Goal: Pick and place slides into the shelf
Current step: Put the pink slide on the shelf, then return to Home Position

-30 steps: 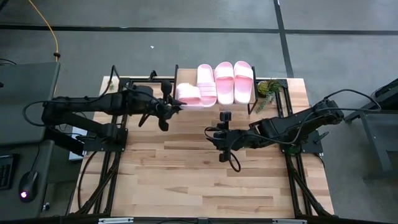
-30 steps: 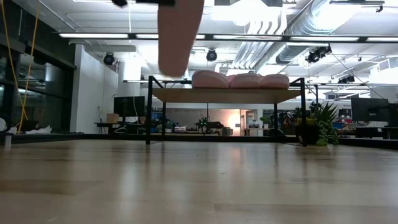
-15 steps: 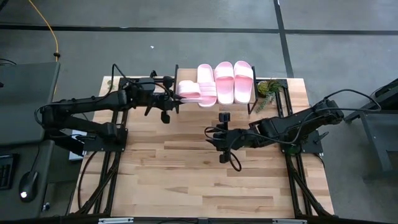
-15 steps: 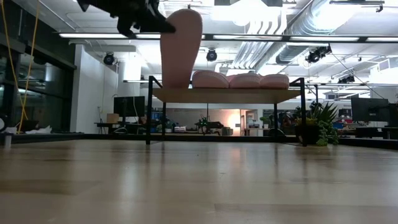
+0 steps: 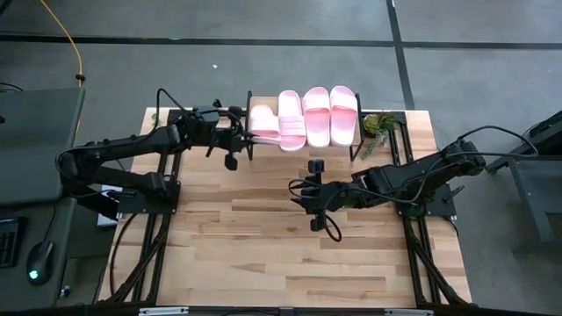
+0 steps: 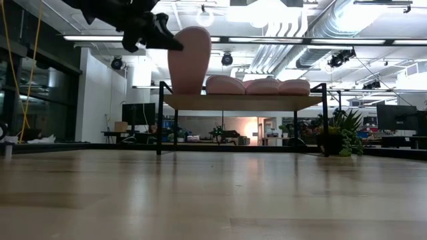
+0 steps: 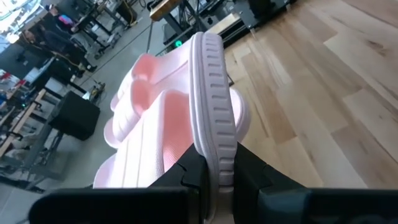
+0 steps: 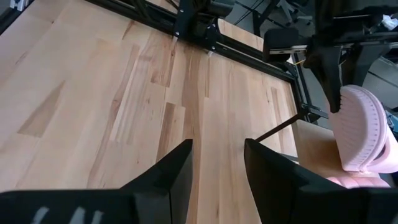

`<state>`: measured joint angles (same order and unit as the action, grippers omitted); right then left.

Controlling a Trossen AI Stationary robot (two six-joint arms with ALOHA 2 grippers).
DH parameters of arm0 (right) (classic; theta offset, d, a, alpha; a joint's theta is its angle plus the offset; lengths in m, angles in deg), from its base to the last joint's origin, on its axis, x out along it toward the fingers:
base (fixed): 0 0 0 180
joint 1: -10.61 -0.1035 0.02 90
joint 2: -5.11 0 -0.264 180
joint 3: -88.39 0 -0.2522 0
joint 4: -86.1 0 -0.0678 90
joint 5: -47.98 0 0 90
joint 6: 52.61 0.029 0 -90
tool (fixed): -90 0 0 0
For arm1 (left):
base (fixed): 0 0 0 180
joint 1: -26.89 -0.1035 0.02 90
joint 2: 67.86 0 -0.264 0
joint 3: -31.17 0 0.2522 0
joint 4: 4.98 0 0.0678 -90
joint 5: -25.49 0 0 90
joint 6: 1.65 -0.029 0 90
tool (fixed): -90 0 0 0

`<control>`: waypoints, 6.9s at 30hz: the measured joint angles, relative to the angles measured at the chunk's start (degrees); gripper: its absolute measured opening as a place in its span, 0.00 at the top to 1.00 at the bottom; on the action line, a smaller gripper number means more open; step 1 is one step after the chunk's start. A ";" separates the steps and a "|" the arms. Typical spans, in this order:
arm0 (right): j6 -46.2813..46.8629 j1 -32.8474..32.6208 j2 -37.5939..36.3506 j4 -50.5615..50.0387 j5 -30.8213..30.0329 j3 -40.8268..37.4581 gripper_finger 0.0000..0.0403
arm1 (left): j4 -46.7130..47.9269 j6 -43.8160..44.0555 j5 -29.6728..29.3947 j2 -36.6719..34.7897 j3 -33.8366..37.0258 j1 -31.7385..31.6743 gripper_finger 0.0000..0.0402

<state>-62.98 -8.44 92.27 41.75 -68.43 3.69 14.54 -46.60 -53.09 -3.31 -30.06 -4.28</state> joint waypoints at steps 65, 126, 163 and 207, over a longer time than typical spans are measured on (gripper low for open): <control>0.46 -0.02 0.00 0.44 2.84 0.02 0.67 | 2.89 0.75 6.39 7.06 0.46 -9.72 0.75; -0.21 3.67 3.96 2.18 8.06 0.04 0.67 | 15.68 13.96 0.50 6.59 -9.15 -7.07 0.46; -0.52 3.69 3.98 2.26 7.50 0.04 0.67 | 14.11 16.90 1.08 5.38 -9.05 -3.44 0.52; -1.94 3.35 -30.51 -6.23 10.58 0.04 0.67 | 11.78 33.77 -2.83 -24.50 -9.13 24.80 0.59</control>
<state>-64.92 -5.09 61.76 35.52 -57.85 3.73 26.33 -12.83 -55.92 -27.81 -39.19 20.52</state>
